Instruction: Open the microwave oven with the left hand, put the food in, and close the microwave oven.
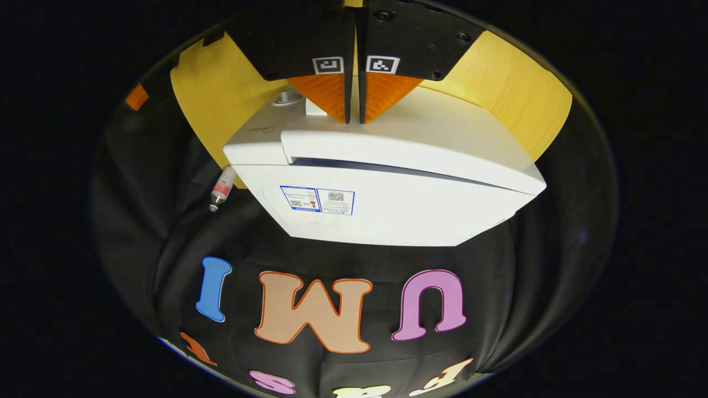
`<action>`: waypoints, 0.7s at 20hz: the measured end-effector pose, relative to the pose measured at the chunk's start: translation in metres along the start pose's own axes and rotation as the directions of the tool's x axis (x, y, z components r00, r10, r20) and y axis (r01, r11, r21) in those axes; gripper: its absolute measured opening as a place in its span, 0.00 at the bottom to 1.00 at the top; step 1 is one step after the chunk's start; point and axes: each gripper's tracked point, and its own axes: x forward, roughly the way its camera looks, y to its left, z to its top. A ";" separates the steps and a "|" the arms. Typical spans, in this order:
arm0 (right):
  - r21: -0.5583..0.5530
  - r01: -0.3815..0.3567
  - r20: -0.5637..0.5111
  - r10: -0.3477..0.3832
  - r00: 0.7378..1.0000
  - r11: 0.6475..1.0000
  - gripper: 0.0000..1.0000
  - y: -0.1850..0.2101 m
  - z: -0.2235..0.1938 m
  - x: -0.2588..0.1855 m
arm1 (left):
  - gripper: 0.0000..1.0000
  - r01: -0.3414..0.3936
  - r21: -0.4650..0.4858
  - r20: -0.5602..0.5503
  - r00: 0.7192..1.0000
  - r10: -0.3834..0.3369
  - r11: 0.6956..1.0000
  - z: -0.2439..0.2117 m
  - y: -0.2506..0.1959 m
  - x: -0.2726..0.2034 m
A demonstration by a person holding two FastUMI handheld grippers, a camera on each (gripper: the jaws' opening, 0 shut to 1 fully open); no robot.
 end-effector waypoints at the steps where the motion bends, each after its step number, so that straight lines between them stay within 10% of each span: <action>1: -0.005 0.002 -0.001 -0.002 1.000 1.000 1.00 0.000 0.000 -0.001 | 0.01 0.001 -0.003 -0.001 1.000 -0.001 1.000 -0.001 0.000 0.000; 14: -0.030 -0.003 0.015 0.003 1.000 1.000 1.00 0.008 0.002 -0.002 | 0.01 0.030 -0.022 0.014 0.999 -0.030 0.999 0.000 0.000 0.003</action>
